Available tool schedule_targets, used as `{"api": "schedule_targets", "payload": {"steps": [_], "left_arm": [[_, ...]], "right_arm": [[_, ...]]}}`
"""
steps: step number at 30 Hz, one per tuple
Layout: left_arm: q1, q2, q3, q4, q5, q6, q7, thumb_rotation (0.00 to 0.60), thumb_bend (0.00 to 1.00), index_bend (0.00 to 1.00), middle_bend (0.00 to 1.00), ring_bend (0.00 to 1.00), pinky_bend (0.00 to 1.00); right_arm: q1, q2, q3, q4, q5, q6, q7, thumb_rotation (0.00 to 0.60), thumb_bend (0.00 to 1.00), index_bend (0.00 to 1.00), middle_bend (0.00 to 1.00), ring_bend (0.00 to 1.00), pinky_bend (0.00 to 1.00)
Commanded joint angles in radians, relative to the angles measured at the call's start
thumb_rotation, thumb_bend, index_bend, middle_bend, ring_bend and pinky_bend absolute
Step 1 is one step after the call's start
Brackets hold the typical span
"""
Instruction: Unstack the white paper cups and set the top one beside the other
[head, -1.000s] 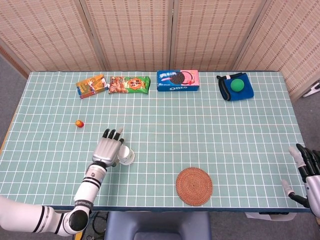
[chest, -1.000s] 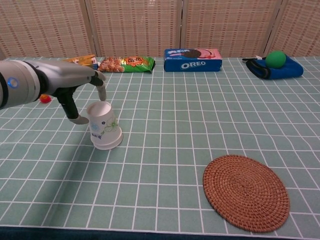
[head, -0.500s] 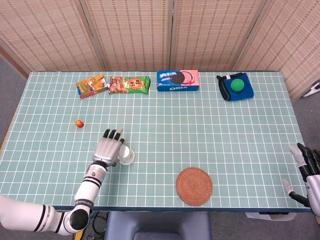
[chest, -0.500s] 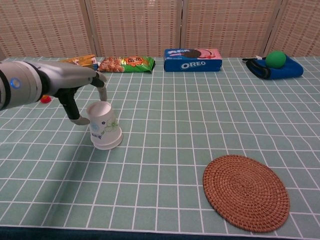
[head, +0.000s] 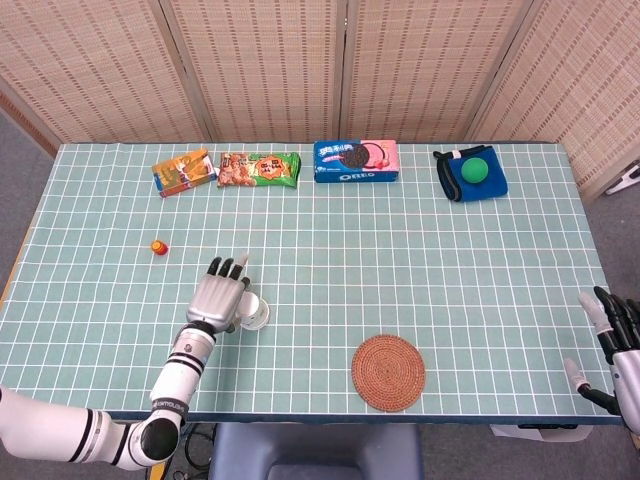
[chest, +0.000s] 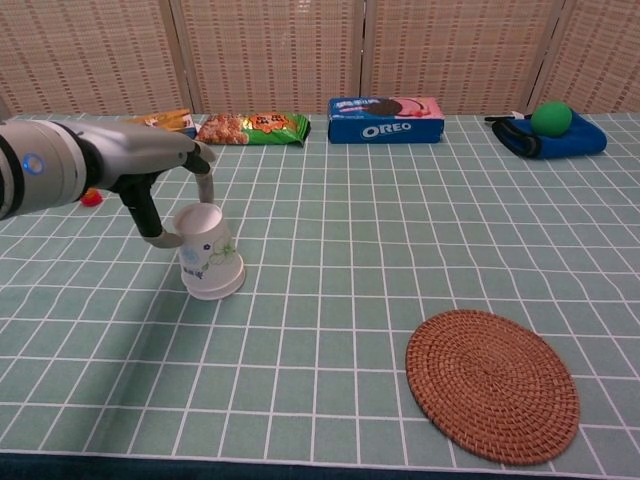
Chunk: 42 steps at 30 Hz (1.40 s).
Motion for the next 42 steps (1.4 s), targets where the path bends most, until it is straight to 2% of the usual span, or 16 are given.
{"api": "schedule_targets", "payload": {"steps": [1,26,42], "left_arm": [[0.000,0.002,0.001,0.003,0.005,-0.001,-0.004,0.600,0.29,0.40,0.00,0.00,0.00],[-0.010,0.004,0.003,-0.026,0.014,0.030,0.002,0.600,0.30,0.47,0.00,0.00,0.00],[-0.066,0.038,-0.065,-0.202,-0.075,0.227,0.140,0.600,0.30,0.47,0.00,0.00,0.00]], "right_arm": [[0.001,0.000,0.000,-0.001,0.002,-0.002,-0.002,0.600,0.31,0.01,0.00,0.00,0.00],[-0.002,0.000,-0.002,0.000,-0.005,0.005,0.000,0.600,0.31,0.01,0.00,0.00,0.00],[0.004,0.002,0.001,0.003,0.004,-0.004,0.003,0.600,0.31,0.01,0.00,0.00,0.00]]}}
